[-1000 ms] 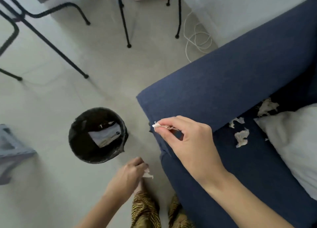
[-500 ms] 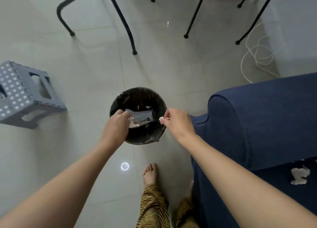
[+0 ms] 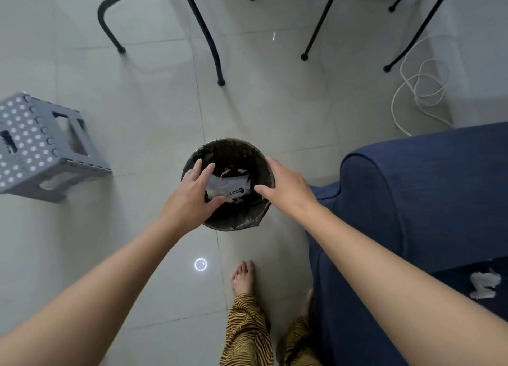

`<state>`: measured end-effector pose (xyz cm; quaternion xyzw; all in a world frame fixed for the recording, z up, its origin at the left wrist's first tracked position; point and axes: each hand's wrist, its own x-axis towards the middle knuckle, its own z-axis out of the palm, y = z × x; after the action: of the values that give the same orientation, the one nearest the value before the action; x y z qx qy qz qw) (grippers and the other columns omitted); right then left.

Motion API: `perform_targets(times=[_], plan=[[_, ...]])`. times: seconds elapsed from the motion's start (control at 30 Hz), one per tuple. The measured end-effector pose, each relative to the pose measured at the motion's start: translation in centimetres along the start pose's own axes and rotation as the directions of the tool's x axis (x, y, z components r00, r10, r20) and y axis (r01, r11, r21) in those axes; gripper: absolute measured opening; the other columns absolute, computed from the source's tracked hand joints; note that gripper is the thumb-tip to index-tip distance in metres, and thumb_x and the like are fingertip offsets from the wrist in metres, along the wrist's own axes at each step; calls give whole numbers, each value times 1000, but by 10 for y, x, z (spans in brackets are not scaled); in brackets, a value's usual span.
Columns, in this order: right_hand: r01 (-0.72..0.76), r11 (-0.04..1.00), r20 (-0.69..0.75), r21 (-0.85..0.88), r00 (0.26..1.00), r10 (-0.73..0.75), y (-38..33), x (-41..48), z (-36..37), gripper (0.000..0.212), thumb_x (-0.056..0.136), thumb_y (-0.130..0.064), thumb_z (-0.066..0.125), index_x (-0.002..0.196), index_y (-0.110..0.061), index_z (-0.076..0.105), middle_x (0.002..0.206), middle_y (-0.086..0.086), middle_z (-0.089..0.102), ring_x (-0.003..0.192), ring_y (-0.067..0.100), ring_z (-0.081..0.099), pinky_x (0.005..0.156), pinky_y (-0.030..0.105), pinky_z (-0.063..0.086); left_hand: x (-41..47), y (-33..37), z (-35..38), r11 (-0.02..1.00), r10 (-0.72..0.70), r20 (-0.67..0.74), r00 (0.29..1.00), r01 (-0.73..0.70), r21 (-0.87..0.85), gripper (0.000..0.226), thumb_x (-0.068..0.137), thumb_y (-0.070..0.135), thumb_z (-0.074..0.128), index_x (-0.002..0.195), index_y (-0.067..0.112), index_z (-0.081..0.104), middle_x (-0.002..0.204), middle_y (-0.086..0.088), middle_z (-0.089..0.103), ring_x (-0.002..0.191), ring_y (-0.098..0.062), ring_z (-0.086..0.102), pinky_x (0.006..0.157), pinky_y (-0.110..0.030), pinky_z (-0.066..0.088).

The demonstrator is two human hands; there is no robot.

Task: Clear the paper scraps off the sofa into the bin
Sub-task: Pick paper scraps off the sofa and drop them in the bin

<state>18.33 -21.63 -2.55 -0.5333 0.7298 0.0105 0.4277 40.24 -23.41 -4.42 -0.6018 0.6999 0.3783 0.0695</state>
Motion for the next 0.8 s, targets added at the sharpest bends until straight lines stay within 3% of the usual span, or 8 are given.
perform_targets(times=[0.13, 0.23, 0.4, 0.6, 0.8], plan=[[47, 992, -33, -118, 998, -51, -4, -36, -43, 76, 94, -57, 56, 158, -27, 27, 159, 15, 37, 148, 33, 31, 116, 51, 35, -10, 45, -20, 996, 84, 27, 996, -85, 28, 91, 83, 62, 60, 155, 34, 11, 164, 4, 2, 150, -20, 4, 116, -47, 26], [69, 985, -127, -158, 988, -90, 2, -74, -86, 78, 95, -62, 51, 160, -32, 20, 168, 12, 17, 155, 29, 12, 124, 49, 19, -19, 93, -38, 983, 175, 3, 984, -175, 44, 91, 82, 66, 57, 154, 34, 12, 164, 3, 5, 150, -21, 3, 117, -46, 19], [84, 992, -323, -96, 940, -111, 48, -152, -153, 77, 93, -66, 49, 159, -38, 19, 171, 3, 7, 157, 19, 0, 126, 42, 10, -38, 191, -54, 919, 386, -49, 921, -379, 108, 89, 79, 81, 40, 153, 42, 8, 164, 8, 3, 150, -15, 0, 118, -43, 17], [-111, 994, -424, 17, 899, 108, 151, -235, -191, 82, 90, -74, 43, 158, -44, 11, 171, -4, -6, 156, 14, -12, 125, 38, 0, -70, 327, -20, 785, 603, 44, 797, -602, 144, 90, 80, 79, 41, 153, 41, 5, 163, 11, -2, 149, -9, -6, 118, -37, 16], [-307, 925, -483, 225, 789, 379, 267, -313, -198, 85, 85, -77, 47, 157, -48, 12, 170, -11, -3, 155, 11, -6, 126, 41, 11, -99, 439, 68, 628, 730, 204, 653, -758, 176, 96, 77, 78, 49, 153, 41, 5, 163, 15, -1, 149, -7, -5, 117, -35, 21]])
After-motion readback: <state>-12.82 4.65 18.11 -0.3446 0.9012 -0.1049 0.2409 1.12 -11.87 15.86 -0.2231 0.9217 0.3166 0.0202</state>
